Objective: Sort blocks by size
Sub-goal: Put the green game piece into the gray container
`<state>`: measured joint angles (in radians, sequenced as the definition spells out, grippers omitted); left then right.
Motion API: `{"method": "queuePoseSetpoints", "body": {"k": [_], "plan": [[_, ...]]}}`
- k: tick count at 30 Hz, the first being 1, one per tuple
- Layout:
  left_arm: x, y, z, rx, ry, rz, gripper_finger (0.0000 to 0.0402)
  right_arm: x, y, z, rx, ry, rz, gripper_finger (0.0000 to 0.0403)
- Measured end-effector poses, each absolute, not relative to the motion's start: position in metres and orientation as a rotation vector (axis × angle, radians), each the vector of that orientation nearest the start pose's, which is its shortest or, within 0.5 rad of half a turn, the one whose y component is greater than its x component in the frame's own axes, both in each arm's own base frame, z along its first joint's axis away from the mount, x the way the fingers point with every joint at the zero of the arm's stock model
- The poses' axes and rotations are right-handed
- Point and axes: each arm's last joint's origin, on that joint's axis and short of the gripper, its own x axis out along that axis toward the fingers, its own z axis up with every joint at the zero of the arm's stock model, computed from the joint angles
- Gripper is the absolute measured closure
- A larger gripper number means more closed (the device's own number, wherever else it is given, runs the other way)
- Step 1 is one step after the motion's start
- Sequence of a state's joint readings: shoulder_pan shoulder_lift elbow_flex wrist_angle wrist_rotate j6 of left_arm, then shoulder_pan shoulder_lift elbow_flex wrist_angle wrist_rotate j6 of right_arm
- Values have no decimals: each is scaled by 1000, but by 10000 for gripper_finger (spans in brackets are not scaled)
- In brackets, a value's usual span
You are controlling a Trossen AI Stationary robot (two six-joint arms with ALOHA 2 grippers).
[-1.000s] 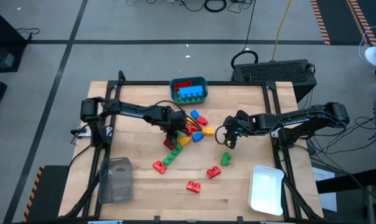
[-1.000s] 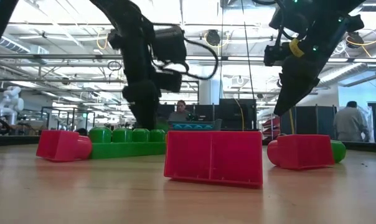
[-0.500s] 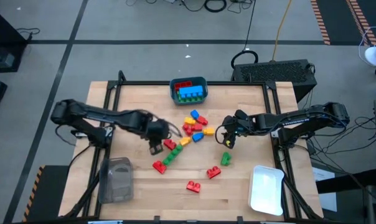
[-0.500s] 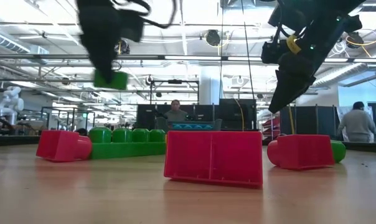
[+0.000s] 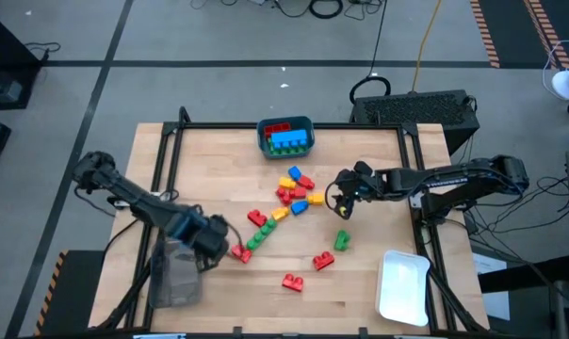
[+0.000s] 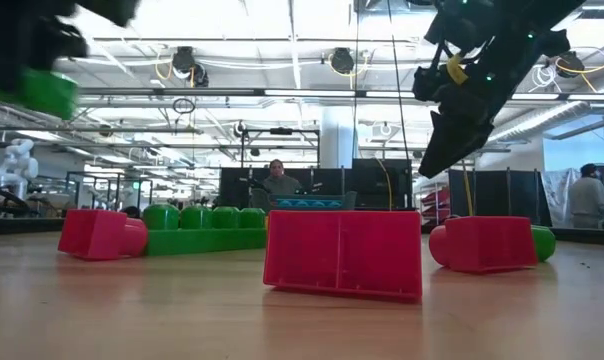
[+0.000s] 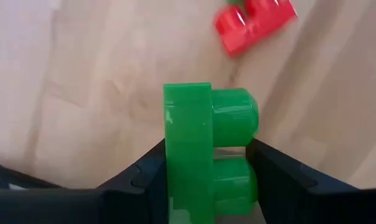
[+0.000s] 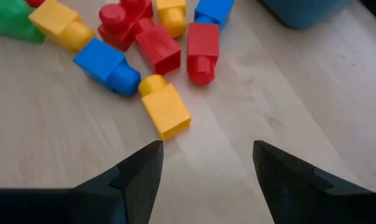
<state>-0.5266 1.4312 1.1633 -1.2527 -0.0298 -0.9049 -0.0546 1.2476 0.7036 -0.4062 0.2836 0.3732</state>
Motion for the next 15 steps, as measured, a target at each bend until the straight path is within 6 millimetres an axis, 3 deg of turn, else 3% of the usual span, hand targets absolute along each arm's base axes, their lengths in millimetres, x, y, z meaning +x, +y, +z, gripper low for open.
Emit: {"method": "queuePoseSetpoints", "body": {"k": [7,15], "plan": [[174,-155,261,-241,1517,319,219,234,-27,203,280,824,-514,165],[139,-179,242,-254,1513,404,218,238,-29,206,341,764,-535,165]]}}
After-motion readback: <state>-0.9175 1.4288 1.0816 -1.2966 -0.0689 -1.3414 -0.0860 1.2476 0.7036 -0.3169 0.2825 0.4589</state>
